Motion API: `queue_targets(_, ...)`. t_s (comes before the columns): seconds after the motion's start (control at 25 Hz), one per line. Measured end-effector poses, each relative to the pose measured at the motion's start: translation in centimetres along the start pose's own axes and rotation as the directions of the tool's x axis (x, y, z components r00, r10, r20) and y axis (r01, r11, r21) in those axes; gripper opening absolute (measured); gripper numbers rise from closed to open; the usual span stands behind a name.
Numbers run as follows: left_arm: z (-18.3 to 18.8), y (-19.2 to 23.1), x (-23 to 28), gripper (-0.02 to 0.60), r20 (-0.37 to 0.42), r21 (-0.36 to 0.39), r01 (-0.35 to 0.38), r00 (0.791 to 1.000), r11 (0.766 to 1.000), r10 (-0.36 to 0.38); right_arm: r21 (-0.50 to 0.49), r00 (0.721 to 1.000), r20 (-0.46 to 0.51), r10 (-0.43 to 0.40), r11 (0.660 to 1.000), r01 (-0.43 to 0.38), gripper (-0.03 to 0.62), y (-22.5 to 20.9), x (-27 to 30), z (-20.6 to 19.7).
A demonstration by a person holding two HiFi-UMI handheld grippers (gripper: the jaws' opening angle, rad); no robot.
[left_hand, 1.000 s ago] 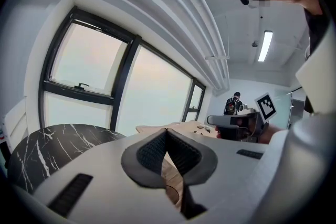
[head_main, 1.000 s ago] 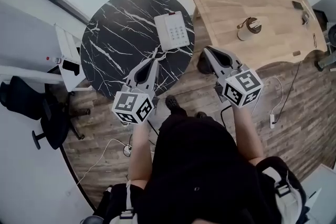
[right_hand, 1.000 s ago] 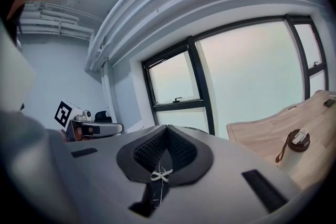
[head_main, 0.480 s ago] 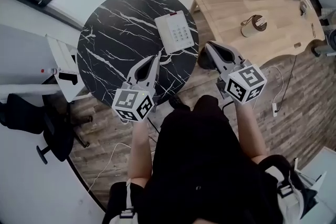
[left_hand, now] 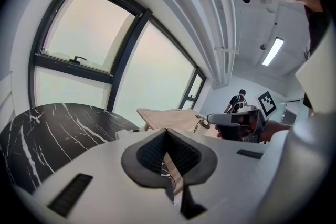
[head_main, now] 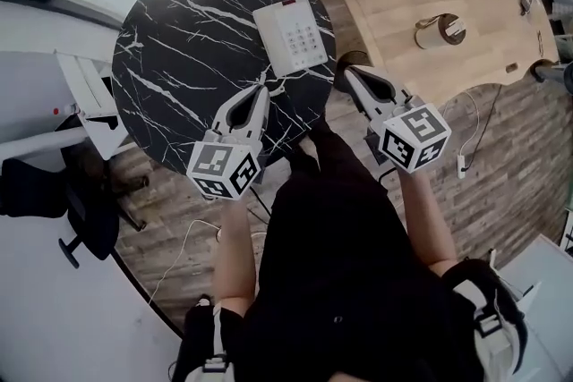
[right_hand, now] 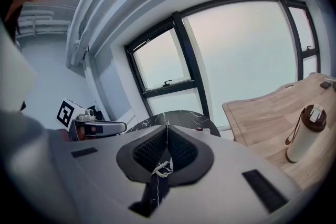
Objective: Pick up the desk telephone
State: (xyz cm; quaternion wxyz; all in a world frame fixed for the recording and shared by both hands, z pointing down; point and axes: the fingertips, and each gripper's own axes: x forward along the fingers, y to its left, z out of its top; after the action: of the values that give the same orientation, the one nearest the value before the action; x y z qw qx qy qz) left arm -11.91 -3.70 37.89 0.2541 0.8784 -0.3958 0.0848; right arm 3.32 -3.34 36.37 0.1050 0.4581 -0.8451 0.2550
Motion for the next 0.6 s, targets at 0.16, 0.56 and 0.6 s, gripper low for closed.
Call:
queue_targets(0.16,-0.4,1.0,1.7,0.014,-0.028,-0.037,-0.030,0.999,0.999,0.029,0.024,0.999,-0.042,0.021,0.999,-0.020,0.031,-2.1,2.1,-0.3)
queue_targets(0.56,-3.3,3.9,7.3,0.014,-0.120,-0.172,-0.123,0.987,0.977,0.103,0.060,0.984,-0.147,0.099,0.994,-0.091,0.031,-6.9,7.7,-1.8)
queue_targets(0.6,-3.5,4.2,7.8,0.014,-0.128,-0.176,-0.133,0.985,0.975,0.112,0.061,0.981,-0.160,0.106,0.993,-0.098,0.031,-7.3,8.3,-2.1)
